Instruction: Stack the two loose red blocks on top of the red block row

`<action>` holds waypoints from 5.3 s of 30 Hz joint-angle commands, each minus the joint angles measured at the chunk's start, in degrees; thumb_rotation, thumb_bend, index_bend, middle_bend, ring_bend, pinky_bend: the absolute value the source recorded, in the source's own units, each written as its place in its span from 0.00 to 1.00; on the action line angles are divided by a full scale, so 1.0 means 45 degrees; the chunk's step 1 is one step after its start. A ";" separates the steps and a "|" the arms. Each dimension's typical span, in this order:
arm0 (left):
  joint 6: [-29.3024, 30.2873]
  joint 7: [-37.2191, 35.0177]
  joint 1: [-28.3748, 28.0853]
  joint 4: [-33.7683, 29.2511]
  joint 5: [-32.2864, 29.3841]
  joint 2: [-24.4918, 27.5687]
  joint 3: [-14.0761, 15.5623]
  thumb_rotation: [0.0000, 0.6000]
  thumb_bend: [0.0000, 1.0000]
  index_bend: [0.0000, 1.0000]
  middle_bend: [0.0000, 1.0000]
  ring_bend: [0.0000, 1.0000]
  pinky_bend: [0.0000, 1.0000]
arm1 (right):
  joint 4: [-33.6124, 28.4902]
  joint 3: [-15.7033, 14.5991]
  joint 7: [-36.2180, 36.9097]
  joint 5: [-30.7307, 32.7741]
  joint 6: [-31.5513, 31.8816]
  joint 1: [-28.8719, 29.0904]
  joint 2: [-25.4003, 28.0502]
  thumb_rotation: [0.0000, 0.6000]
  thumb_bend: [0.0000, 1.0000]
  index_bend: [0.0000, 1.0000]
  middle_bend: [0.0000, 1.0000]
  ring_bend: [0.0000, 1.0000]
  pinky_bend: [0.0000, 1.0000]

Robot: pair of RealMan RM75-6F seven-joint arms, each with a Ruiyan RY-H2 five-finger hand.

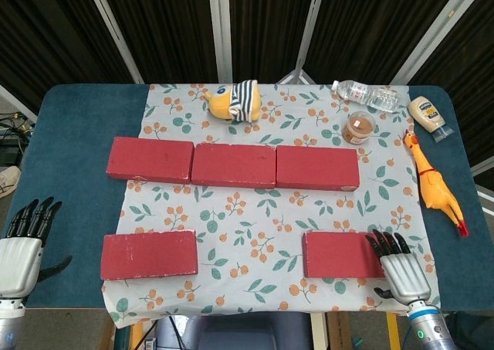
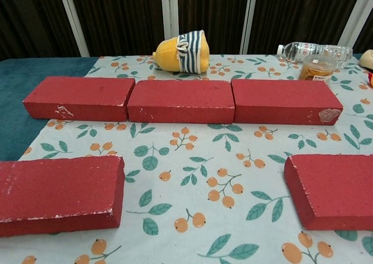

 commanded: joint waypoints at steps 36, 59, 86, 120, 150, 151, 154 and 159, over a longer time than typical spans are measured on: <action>-0.0254 0.0085 -0.0086 -0.0049 -0.0402 0.0046 -0.0121 1.00 0.00 0.08 0.04 0.00 0.09 | -0.1602 0.0708 -0.5438 0.3569 -0.0445 0.1952 -0.1562 1.00 0.10 0.00 0.03 0.00 0.00; -0.0349 0.0099 -0.0136 -0.0047 -0.0444 0.0063 -0.0110 1.00 0.00 0.11 0.04 0.00 0.09 | -0.1868 0.0567 -0.6063 0.4587 -0.0223 0.2653 -0.1793 1.00 0.10 0.18 0.31 0.13 0.00; -0.0543 0.0098 -0.0412 0.0452 -0.1819 -0.0253 -0.0966 1.00 0.00 0.11 0.03 0.00 0.09 | -0.3176 0.6064 -0.9220 1.5864 -0.1487 1.0568 0.1081 1.00 0.10 0.26 0.31 0.13 0.00; -0.1031 0.1282 -0.1003 0.1213 -0.3498 -0.0973 -0.1514 1.00 0.00 0.11 0.04 0.00 0.09 | 0.6362 0.4832 -1.1659 2.1333 -0.4722 1.6152 -0.4036 1.00 0.10 0.26 0.31 0.13 0.00; -0.0943 0.1695 -0.1085 0.1193 -0.3664 -0.1110 -0.1424 1.00 0.00 0.11 0.04 0.00 0.09 | 0.6719 0.3632 -0.9701 2.0438 -0.5774 1.5901 -0.3957 1.00 0.10 0.26 0.31 0.13 0.00; -0.0935 0.1703 -0.1087 0.1195 -0.3674 -0.1115 -0.1427 1.00 0.00 0.11 0.04 0.00 0.09 | 0.6690 0.3577 -0.9609 2.0375 -0.5783 1.5893 -0.3938 1.00 0.10 0.26 0.31 0.13 0.00; -0.0925 0.1719 -0.1092 0.1199 -0.3678 -0.1126 -0.1416 1.00 0.00 0.11 0.04 0.00 0.09 | 0.6614 0.3459 -0.9365 2.0237 -0.5832 1.5875 -0.3893 1.00 0.10 0.26 0.31 0.13 0.00; -0.0900 0.1761 -0.1095 0.1192 -0.3644 -0.1140 -0.1383 1.00 0.00 0.11 0.04 0.00 0.09 | 0.6522 0.3257 -0.9168 2.0168 -0.5845 1.5904 -0.3856 1.00 0.10 0.26 0.31 0.13 0.00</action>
